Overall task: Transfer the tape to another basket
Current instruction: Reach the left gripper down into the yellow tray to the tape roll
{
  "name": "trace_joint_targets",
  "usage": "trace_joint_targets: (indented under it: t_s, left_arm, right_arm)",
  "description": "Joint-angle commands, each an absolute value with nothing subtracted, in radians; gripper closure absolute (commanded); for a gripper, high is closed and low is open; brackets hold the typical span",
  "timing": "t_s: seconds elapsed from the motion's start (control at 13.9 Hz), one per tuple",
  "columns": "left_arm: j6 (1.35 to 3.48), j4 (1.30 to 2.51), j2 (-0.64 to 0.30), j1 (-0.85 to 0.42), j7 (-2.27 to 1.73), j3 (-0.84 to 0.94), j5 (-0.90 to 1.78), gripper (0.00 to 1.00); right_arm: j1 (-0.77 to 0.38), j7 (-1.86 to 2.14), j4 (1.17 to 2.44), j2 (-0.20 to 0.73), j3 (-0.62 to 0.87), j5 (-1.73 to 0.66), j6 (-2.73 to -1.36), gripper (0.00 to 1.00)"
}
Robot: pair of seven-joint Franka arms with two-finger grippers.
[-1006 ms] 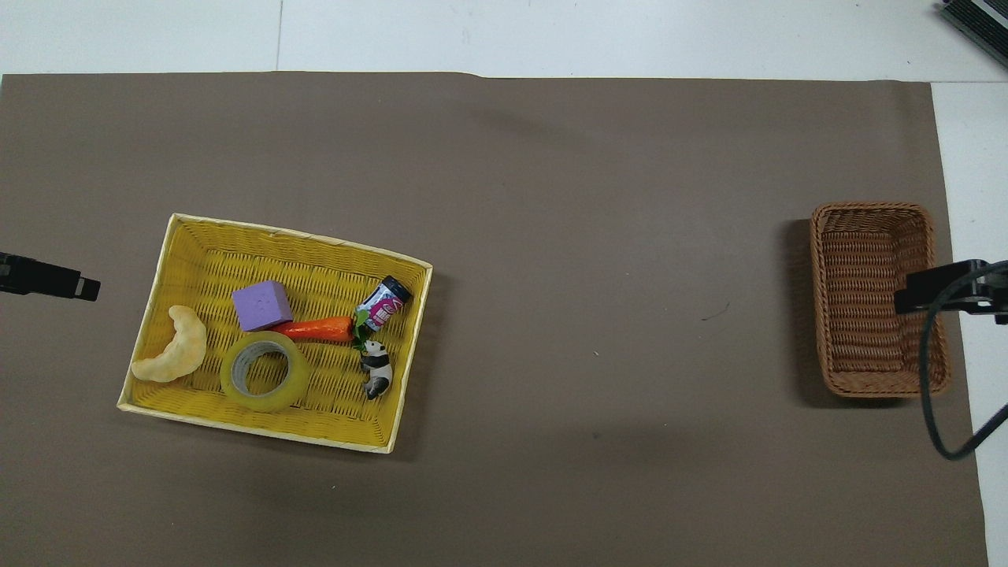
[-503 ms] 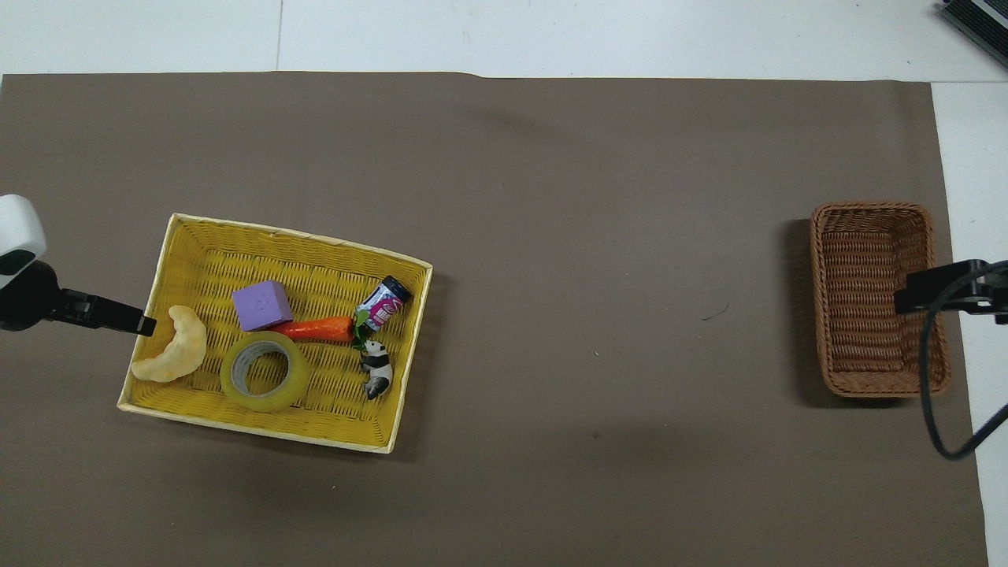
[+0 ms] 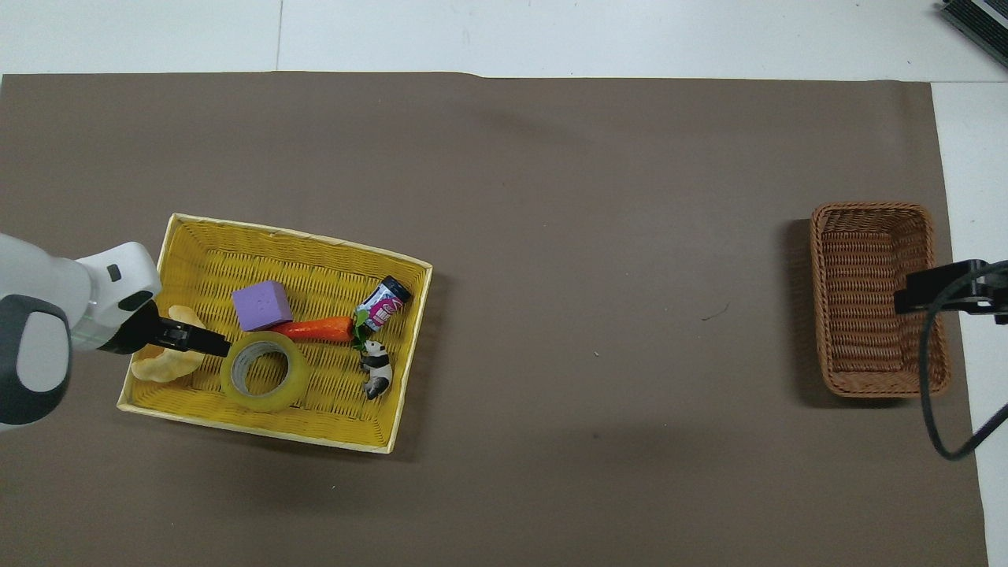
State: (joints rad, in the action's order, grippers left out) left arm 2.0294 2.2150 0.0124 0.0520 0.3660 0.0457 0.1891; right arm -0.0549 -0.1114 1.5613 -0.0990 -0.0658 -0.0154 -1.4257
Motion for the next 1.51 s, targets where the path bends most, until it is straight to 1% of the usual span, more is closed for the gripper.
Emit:
trace_joint_targets:
  t_s: [0.0, 0.07, 0.14, 0.22, 0.29, 0.36, 0.43, 0.5, 0.72, 1.44]
  left_arm:
    - [2.153, 2.347, 0.038, 0.017, 0.35, 0.034, 0.202, 0.0]
    - [2.205, 2.396, 0.038, -0.007, 0.341, 0.032, 0.202, 0.0]
    - [2.251, 2.434, 0.04, -0.017, 0.315, 0.034, 0.202, 0.04]
    - [2.281, 2.459, 0.043, -0.026, 0.29, 0.034, 0.202, 0.32]
    - [2.275, 2.459, 0.043, -0.029, 0.275, 0.034, 0.202, 0.66]
    - [2.269, 2.454, 0.043, -0.029, 0.27, 0.032, 0.202, 0.89]
    - [2.241, 2.444, 0.04, -0.017, 0.271, 0.032, 0.201, 0.98]
    - [2.205, 2.418, 0.034, -0.014, 0.27, 0.032, 0.201, 1.0]
    - [2.035, 2.263, -0.026, -0.011, 0.217, 0.032, 0.201, 1.0]
    - [1.697, 1.939, 0.005, 0.041, 0.207, 0.026, 0.187, 1.0]
  right_arm:
    - [-0.041, -0.094, 1.589, -0.121, -0.058, -0.02, -1.448, 0.0]
    - [-0.04, -0.094, 1.589, -0.121, -0.058, -0.02, -1.448, 0.0]
    - [-0.041, -0.094, 1.589, -0.121, -0.058, -0.02, -1.448, 0.0]
    - [-0.041, -0.094, 1.589, -0.121, -0.058, -0.02, -1.448, 0.0]
    - [-0.041, -0.094, 1.589, -0.121, -0.06, -0.02, -1.448, 0.0]
    - [-0.041, -0.094, 1.589, -0.121, -0.058, -0.02, -1.448, 0.0]
    - [-0.041, -0.094, 1.589, -0.121, -0.06, -0.02, -1.448, 0.0]
    - [-0.041, -0.092, 1.589, -0.121, -0.058, -0.02, -1.448, 0.0]
    - [-0.041, -0.094, 1.589, -0.121, -0.058, -0.02, -1.448, 0.0]
    - [-0.04, -0.094, 1.589, -0.121, -0.058, -0.02, -1.448, 0.0]
